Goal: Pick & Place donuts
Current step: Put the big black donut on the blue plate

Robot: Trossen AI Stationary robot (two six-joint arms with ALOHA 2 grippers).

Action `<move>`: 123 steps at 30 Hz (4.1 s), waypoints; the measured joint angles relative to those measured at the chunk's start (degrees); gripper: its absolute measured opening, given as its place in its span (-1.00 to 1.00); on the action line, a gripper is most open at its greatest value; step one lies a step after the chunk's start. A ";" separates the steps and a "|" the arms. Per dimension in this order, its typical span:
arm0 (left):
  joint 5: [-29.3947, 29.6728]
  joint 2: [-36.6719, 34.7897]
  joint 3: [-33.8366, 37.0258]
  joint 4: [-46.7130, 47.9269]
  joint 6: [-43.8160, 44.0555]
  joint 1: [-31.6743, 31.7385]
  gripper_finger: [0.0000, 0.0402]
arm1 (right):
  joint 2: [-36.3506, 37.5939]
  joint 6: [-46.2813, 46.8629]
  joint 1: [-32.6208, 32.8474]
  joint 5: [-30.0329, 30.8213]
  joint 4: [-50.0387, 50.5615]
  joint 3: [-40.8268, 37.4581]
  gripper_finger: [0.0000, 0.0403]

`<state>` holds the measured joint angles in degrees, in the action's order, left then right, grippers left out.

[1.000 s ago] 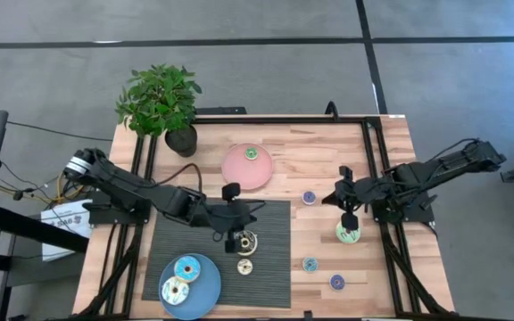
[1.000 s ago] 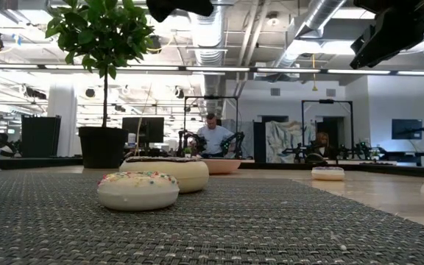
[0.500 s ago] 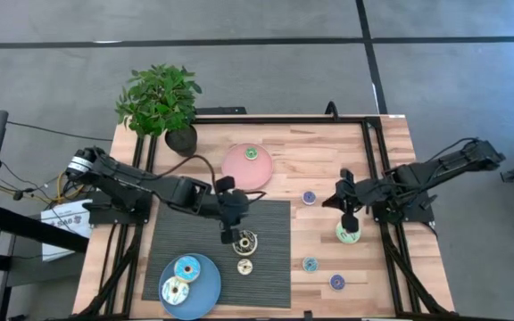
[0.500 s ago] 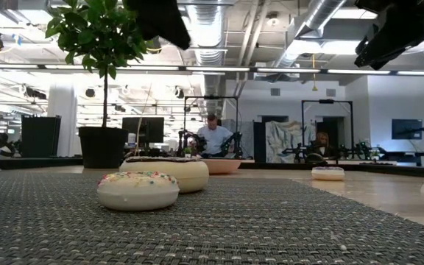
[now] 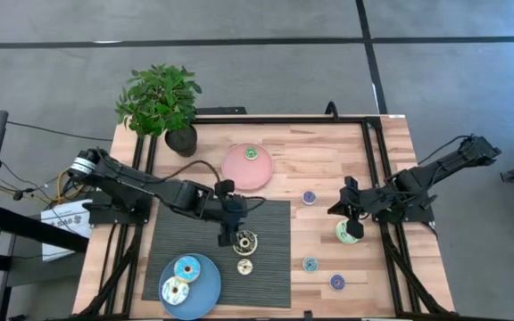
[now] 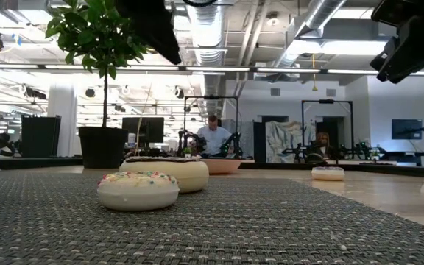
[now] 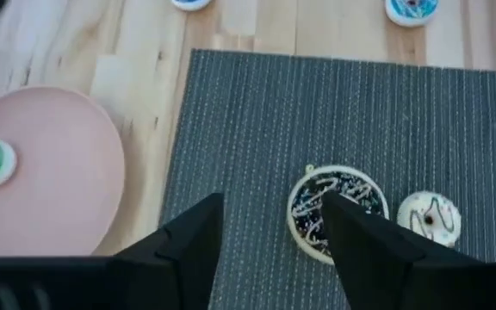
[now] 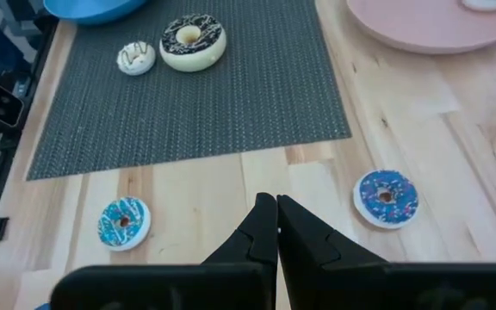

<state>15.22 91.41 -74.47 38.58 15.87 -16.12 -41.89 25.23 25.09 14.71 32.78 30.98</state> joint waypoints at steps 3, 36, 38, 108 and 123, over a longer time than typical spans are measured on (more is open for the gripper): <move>0.09 2.55 -0.03 -0.79 1.89 -0.39 0.00 | 0.75 -0.19 0.02 0.40 0.47 -0.04 -1.00; -7.16 18.79 -0.01 -2.20 12.45 -0.54 0.26 | 6.04 -4.69 -0.06 0.25 5.81 0.00 -1.00; -7.08 19.35 -0.03 -2.66 12.51 -0.54 0.26 | 6.03 -4.69 -0.06 0.25 5.90 0.00 -1.00; -10.27 16.33 -0.01 -1.48 14.53 -0.52 -0.49 | 6.04 -4.72 -0.04 0.18 5.83 0.00 -1.00; -13.38 5.10 -0.01 0.14 33.11 -5.65 -0.49 | 6.04 -4.72 -0.05 0.14 5.83 0.00 -1.00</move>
<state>1.85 96.51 -74.48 38.72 48.98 -21.78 -35.86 20.51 25.04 14.85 38.61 30.98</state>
